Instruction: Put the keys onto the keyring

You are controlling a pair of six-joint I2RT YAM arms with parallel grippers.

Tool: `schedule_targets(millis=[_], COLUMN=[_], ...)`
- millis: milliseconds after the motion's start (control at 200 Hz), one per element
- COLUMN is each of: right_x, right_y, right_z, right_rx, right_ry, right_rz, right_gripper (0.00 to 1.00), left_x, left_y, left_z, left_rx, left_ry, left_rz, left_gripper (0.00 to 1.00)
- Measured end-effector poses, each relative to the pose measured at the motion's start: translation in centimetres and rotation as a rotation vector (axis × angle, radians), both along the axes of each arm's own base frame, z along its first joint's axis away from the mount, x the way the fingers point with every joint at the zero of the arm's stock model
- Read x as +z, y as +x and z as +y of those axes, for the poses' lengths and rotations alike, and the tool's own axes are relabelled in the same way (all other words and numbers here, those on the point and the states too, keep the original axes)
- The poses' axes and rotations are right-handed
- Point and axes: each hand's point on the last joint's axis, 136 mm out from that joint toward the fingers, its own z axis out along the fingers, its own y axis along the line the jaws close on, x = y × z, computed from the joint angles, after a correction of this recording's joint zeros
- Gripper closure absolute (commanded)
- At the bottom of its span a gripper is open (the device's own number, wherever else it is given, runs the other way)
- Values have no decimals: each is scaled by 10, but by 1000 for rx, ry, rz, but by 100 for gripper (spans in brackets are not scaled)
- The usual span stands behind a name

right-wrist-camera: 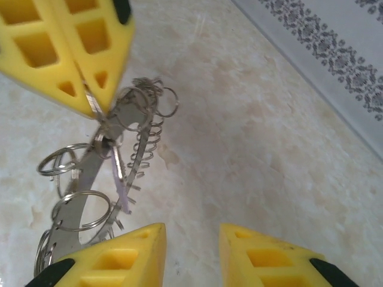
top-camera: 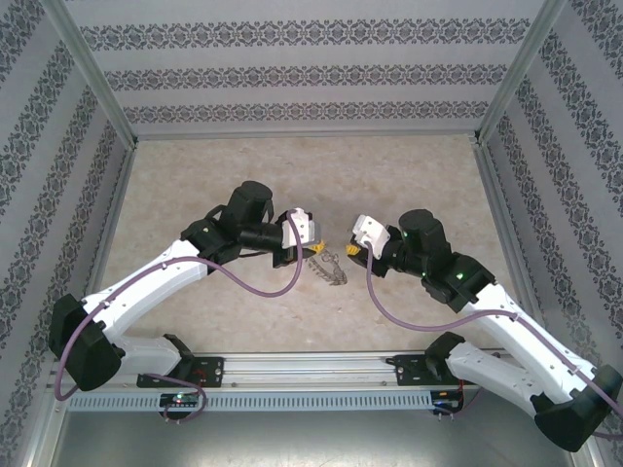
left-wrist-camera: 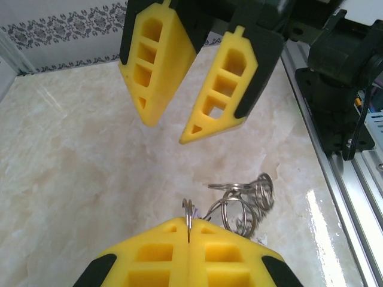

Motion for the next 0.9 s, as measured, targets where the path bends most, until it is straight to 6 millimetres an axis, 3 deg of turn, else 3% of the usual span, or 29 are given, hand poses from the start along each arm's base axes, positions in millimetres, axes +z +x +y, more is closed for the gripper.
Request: schedule_targets(millis=[400, 639, 899], right_x=[-10, -24, -45], right_y=[-3, -17, -18], right_z=[-8, 5, 20], right_rx=[-37, 41, 96], right_ry=[0, 24, -4], right_rz=[17, 97, 166], right_gripper=[72, 79, 79], left_x=[-8, -11, -8], left_y=[-5, -8, -10], left_z=[2, 4, 6], left_rx=[-39, -56, -71], left_ry=[35, 47, 44], left_rz=[-35, -56, -86], left_gripper=[100, 100, 100])
